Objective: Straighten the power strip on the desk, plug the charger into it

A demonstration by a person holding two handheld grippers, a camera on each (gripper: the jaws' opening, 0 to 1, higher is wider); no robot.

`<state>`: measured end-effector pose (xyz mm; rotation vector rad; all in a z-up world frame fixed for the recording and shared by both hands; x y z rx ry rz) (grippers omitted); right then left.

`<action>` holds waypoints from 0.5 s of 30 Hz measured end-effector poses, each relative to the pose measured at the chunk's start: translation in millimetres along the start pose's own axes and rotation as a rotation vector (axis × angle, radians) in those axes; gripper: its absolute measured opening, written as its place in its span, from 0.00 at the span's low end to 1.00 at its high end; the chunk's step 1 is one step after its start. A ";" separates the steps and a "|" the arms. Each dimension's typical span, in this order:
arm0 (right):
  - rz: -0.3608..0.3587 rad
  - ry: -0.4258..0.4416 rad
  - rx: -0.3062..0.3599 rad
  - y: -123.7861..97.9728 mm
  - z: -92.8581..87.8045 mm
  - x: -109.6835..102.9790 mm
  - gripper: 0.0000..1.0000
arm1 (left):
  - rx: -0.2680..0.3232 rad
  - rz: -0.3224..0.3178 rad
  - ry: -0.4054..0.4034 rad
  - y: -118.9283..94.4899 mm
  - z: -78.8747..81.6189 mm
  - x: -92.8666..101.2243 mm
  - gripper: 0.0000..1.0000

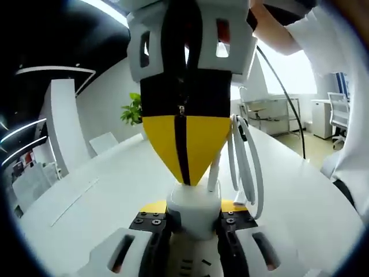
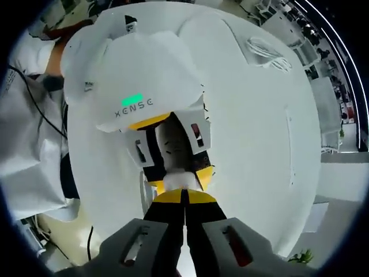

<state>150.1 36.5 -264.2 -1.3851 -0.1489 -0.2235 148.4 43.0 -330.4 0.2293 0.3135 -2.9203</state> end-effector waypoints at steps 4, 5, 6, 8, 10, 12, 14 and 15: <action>-0.007 0.000 -0.038 0.9 2.4 -0.1 0.01 | 0.002 0.000 0.003 -0.2 0.0 0.0 0.32; -0.006 -0.004 -0.043 1.4 3.3 -0.1 0.01 | 0.003 0.001 0.004 -0.2 0.1 0.1 0.32; -0.002 -0.015 -0.046 0.9 2.7 0.2 0.01 | 0.004 0.001 0.004 -0.2 0.1 0.2 0.32; 0.016 -0.014 -0.044 0.6 2.5 2.0 0.01 | 0.004 0.002 0.001 -0.1 0.1 0.3 0.32; 0.021 0.004 -0.034 0.0 1.2 2.7 0.01 | 0.004 0.004 -0.001 -0.1 0.1 0.4 0.32; 0.034 -0.003 -0.022 -0.2 0.6 2.4 0.01 | 0.004 0.005 -0.004 -0.1 0.1 0.5 0.32; 0.040 -0.013 -0.014 -0.2 0.5 1.7 0.01 | 0.004 0.006 -0.006 -0.1 -0.1 0.4 0.32; 0.043 -0.021 -0.008 -0.4 0.3 1.1 0.01 | 0.004 0.007 -0.007 -0.1 -0.4 0.1 0.32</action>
Point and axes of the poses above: the point that each gripper's makers call its tool centre point, and the gripper's own axes: y roughly forward along the fingers, x roughly to its right, z roughly out of its top, the point moved 4 cm from there along -y, roughly backward along the fingers, and after that the axes turned 7 degrees about x, right-handed, at the moved point
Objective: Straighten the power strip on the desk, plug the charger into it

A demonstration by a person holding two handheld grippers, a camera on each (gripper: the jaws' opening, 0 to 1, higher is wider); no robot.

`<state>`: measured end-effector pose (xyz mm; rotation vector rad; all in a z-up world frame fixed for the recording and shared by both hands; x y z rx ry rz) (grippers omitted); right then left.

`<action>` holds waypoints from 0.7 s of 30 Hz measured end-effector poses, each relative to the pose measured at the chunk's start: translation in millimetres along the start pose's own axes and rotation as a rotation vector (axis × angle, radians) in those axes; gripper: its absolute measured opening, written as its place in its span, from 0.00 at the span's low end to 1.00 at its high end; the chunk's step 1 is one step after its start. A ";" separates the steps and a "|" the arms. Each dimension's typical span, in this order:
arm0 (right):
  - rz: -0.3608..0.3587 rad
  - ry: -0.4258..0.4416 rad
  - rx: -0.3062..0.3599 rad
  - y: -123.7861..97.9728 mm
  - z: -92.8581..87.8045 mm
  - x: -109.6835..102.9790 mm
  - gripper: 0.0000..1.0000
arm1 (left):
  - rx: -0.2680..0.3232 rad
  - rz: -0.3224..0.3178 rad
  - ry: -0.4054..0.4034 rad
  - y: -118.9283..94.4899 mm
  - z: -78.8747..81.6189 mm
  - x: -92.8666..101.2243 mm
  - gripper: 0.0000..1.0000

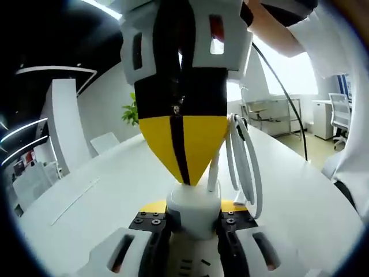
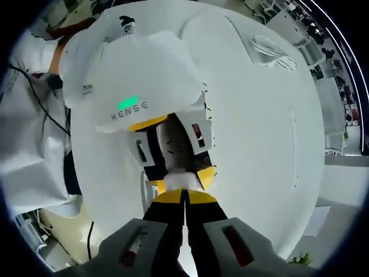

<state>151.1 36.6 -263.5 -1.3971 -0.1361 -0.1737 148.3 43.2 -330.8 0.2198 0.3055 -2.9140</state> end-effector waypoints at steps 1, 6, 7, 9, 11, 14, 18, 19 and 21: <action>0.001 -0.017 0.007 0.0 0.0 -0.5 0.01 | 0.000 0.001 -0.001 -0.1 0.0 0.1 0.32; -0.005 0.008 0.112 -2.0 -2.7 -1.7 0.01 | -0.002 0.010 -0.010 -0.9 0.0 -0.2 0.34; -0.021 0.024 0.146 -3.8 -4.0 0.1 0.01 | -0.001 0.014 -0.008 -1.3 0.1 -0.5 0.35; -0.045 0.046 0.191 -9.4 -6.2 2.3 0.01 | -0.003 0.018 -0.012 -2.6 0.1 -1.5 0.37; -0.057 0.061 0.227 -16.6 -9.3 1.4 0.01 | -0.004 0.024 -0.020 -3.8 0.0 -2.2 0.37; -0.071 0.101 0.285 -24.2 -11.5 -1.3 0.01 | -0.007 0.018 -0.010 -6.8 -0.6 1.2 0.37; -0.113 0.158 0.379 -32.5 -16.1 -5.5 0.02 | -0.025 0.006 0.015 -11.3 -2.9 5.5 0.40; -0.122 0.171 0.402 -34.4 -17.8 -6.8 0.02 | -0.026 0.006 0.018 -12.8 -2.6 6.0 0.41; -0.146 0.204 0.444 -38.1 -20.8 -8.1 0.04 | -0.035 0.002 0.024 -18.3 -2.5 6.5 0.41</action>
Point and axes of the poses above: the point that each gripper's makers call its tool centre point, and the gripper's own axes: y roughly forward along the fingers, x roughly to its right, z roughly out of its top, the point moved 4 cm from there along -y, roughly backward along the fingers, and after that the axes turned 7 degrees about x, right-handed, at the moved point
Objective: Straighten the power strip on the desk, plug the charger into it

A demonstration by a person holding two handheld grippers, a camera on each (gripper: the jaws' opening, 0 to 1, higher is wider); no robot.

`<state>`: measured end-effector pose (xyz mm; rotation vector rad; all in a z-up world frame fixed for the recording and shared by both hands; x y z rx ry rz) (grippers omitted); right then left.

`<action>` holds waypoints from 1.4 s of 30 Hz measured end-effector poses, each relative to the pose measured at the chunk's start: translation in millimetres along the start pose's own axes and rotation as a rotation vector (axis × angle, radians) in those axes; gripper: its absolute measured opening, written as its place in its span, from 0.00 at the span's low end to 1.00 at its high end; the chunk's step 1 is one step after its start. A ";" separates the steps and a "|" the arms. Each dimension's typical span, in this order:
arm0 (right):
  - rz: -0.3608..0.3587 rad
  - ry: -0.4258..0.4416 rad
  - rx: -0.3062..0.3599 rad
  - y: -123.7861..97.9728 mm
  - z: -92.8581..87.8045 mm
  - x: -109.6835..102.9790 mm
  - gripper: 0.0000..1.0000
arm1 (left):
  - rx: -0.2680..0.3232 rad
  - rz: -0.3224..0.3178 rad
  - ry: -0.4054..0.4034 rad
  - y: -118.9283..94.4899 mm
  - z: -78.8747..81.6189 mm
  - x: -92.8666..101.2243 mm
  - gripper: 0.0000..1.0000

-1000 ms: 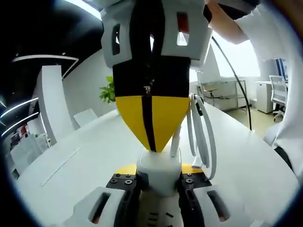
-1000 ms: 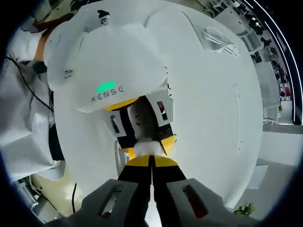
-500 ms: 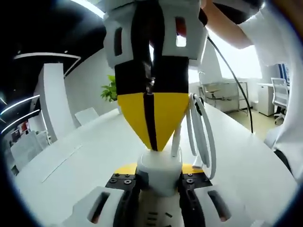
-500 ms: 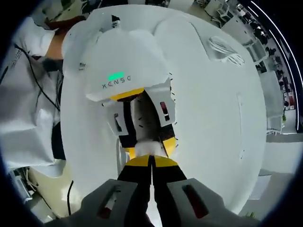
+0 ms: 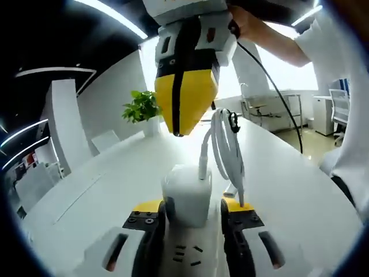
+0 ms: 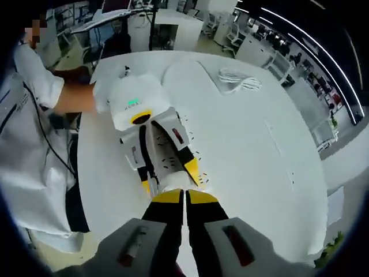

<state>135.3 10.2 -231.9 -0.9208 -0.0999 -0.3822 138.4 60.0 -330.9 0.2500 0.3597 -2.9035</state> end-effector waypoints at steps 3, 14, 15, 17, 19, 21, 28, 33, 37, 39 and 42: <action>-0.059 0.051 0.083 -11.4 -4.5 -1.7 0.07 | -0.017 -0.002 -0.005 -11.6 1.2 0.0 0.43; -0.169 0.251 0.241 -41.1 -52.1 -30.6 0.18 | 0.004 0.162 -0.092 -83.1 11.4 2.6 0.59; -0.175 0.269 0.246 -42.6 -56.0 -32.5 0.20 | 0.003 0.172 -0.096 -87.4 11.5 4.1 0.62; -0.185 0.295 0.256 -46.2 -62.5 -35.9 0.21 | 0.007 0.214 -0.131 -100.7 11.0 8.2 0.65; -0.199 0.308 0.265 -49.5 -67.5 -39.3 0.22 | 0.010 0.247 -0.158 -115.5 11.0 14.5 0.70; -0.211 0.320 0.277 -52.4 -71.2 -43.0 0.23 | 0.001 0.278 -0.176 -127.6 10.2 19.6 0.72; -0.236 0.374 0.294 -59.1 -88.9 -63.1 0.35 | -0.063 0.366 -0.271 -170.7 -4.8 48.2 0.84; -0.261 0.415 0.284 -69.0 -109.1 -83.3 0.39 | -0.159 0.446 -0.339 -211.0 -25.0 70.9 0.92; -0.285 0.458 0.289 -74.8 -119.3 -98.6 0.44 | -0.221 0.533 -0.348 -241.4 -33.3 80.0 0.96; -0.294 0.474 0.289 -76.9 -122.8 -104.5 0.46 | -0.222 0.558 -0.358 -251.3 -31.3 83.3 0.96; -0.315 0.498 0.288 -82.3 -127.6 -113.4 0.49 | -0.208 0.587 -0.357 -262.0 -22.3 87.4 0.96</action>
Point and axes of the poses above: the point that each gripper's makers call its tool centre point, and the gripper's own axes: y roughly forward along the fingers, x roughly to its right, z roughly out of its top, the point moved 4 cm from there along -y, roughly backward along the fingers, and after that the axes turned 7 degrees about x, right-handed, at the moved point
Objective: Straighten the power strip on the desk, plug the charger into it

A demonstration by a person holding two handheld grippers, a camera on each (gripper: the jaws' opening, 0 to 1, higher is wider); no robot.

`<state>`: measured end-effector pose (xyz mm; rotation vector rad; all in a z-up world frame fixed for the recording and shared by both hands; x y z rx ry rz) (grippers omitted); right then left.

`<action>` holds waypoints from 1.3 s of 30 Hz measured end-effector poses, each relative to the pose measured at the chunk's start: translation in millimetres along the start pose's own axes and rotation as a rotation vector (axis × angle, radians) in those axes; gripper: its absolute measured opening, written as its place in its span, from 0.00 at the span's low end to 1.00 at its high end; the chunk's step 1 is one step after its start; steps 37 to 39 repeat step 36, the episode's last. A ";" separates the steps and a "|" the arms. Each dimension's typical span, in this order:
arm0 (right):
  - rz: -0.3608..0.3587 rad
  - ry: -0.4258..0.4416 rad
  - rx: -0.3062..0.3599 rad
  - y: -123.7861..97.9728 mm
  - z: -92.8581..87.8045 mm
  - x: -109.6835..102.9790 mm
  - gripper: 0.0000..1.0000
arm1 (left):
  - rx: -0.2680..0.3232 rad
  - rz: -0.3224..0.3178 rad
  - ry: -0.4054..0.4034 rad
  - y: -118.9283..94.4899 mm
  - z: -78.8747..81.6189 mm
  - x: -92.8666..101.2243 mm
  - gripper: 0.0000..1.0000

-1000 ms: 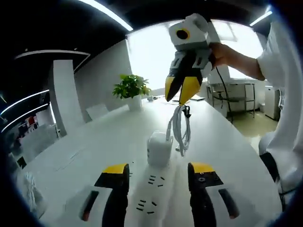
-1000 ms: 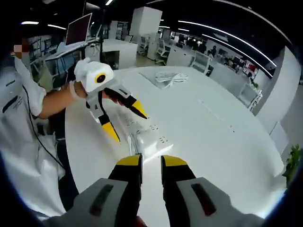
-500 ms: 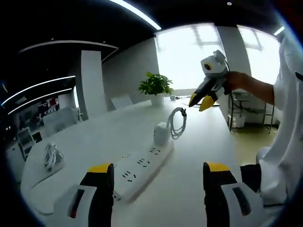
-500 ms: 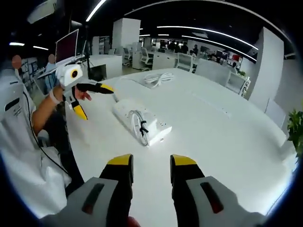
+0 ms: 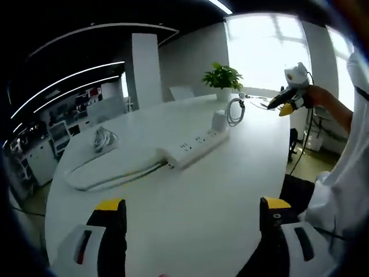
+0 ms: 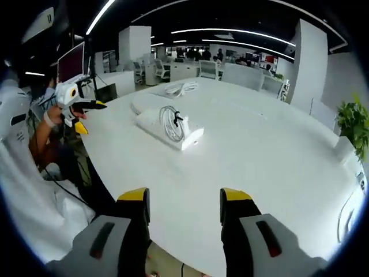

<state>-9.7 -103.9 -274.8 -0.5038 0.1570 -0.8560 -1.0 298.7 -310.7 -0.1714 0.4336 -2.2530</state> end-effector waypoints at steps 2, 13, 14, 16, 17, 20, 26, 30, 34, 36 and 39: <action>-0.014 0.009 0.006 -7.8 -1.8 -1.4 0.49 | 0.008 0.006 0.000 -4.7 3.2 1.0 0.96; -0.090 0.016 0.032 -29.2 -13.5 -2.3 0.54 | 0.012 0.036 -0.012 -10.3 12.4 9.3 0.96; -0.092 0.019 0.037 -29.5 -14.5 -1.8 0.54 | 0.010 0.034 -0.014 -8.7 12.5 10.2 0.96; -0.096 0.027 0.043 -29.4 -16.2 -1.1 0.54 | 0.004 0.035 -0.013 -6.3 12.3 11.5 0.96; -0.097 0.029 0.047 -29.2 -17.7 0.3 0.54 | 0.000 0.035 -0.012 -5.2 12.1 12.3 0.96; -0.099 0.045 0.061 -26.5 -18.8 2.2 0.54 | -0.011 0.034 -0.009 -3.8 13.9 14.9 0.96; -0.100 0.059 0.093 -21.3 -15.1 3.2 0.54 | 0.005 0.038 -0.003 -5.6 21.6 17.2 0.96; -0.098 0.066 0.123 -19.7 -9.6 2.7 0.54 | -0.003 0.044 -0.002 -6.5 20.6 16.4 0.96; -0.106 0.074 0.129 -18.2 -9.5 5.7 0.54 | -0.009 0.048 0.002 -6.5 20.4 16.3 0.96; -0.108 0.078 0.135 -17.8 -8.7 6.2 0.54 | -0.009 0.045 0.003 -5.8 20.8 17.6 0.96; -0.108 0.078 0.135 -17.8 -8.7 6.2 0.54 | -0.009 0.045 0.003 -5.8 20.8 17.6 0.96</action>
Point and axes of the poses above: the point that each gripper's makers call its tool centre point, and the gripper's own axes: y roughly forward along the fingers, x roughly to its right, z roughly out of its top, the point moved 4 cm from there along -y, roughly backward along the fingers, and after that the axes turned 7 degrees about x, right-handed, at the moved point
